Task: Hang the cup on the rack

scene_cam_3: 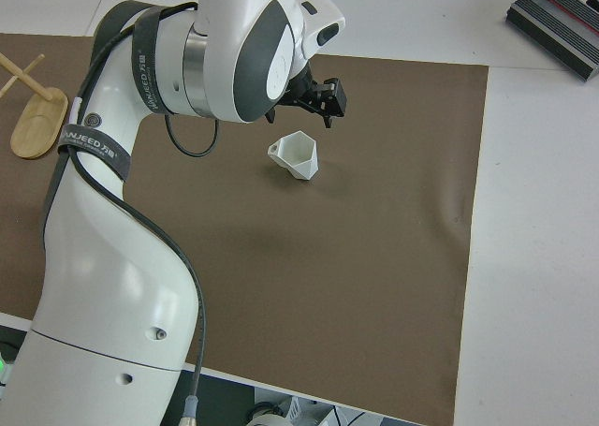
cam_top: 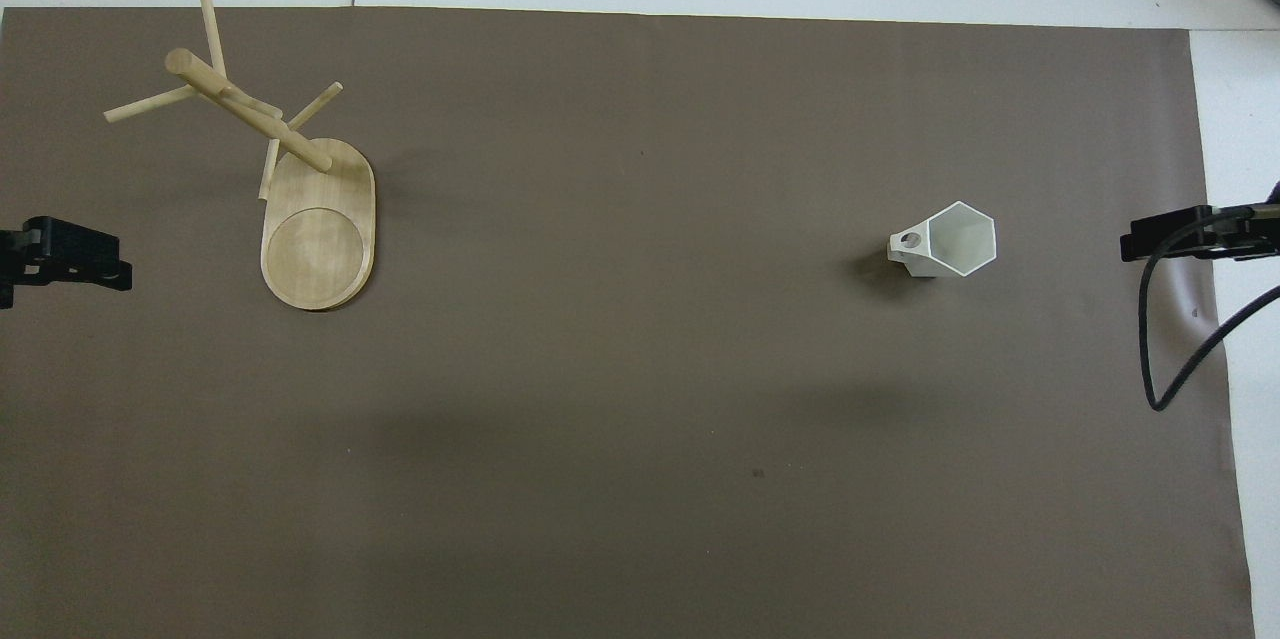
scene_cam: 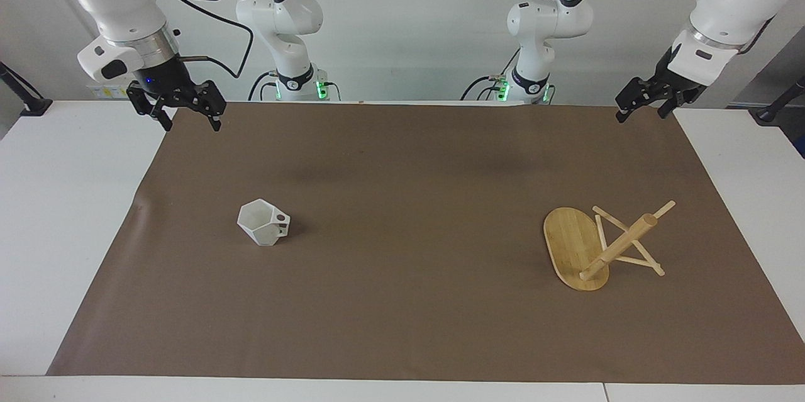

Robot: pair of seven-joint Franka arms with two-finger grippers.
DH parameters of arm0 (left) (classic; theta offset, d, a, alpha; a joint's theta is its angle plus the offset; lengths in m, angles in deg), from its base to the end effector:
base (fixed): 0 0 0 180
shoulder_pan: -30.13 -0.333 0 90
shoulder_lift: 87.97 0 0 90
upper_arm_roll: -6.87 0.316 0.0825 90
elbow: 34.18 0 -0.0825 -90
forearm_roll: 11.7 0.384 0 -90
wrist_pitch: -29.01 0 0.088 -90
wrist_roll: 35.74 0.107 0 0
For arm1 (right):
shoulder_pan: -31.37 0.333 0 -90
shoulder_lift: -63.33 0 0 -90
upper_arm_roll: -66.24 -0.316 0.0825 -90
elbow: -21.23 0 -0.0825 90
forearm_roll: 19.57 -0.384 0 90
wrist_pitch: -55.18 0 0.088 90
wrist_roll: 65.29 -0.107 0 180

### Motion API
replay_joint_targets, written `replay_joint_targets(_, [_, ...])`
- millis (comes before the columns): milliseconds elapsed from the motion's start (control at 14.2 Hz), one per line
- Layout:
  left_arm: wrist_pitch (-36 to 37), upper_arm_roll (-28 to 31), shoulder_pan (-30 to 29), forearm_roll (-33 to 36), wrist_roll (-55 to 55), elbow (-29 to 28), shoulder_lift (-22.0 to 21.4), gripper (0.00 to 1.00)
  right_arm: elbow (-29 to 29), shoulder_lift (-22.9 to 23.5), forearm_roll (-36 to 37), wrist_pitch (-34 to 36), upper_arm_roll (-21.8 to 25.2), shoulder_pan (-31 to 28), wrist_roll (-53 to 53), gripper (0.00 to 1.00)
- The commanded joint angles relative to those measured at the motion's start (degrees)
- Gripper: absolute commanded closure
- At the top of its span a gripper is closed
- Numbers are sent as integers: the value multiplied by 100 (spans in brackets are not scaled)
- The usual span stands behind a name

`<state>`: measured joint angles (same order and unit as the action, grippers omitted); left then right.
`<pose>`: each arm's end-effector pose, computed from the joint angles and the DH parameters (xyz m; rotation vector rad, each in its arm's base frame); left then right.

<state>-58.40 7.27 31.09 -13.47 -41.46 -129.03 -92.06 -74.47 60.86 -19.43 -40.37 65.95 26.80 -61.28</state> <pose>0.5264 -0.0084 0.6196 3.1089 0.1393 -0.0935 0.5476 -0.0412 0.6096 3.1354 -0.0071 0.0630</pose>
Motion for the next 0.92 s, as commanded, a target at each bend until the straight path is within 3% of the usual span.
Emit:
replay_joint_targets(0, [-74,-5,-17,80,26,-174,-154,0,-116,-97,-59,-17,-6,-17,144,0])
replay_joint_targets(848, [-74,-5,-17,80,18,-174,-154,0,-116,-105,-67,-17,-41,-17,144,0])
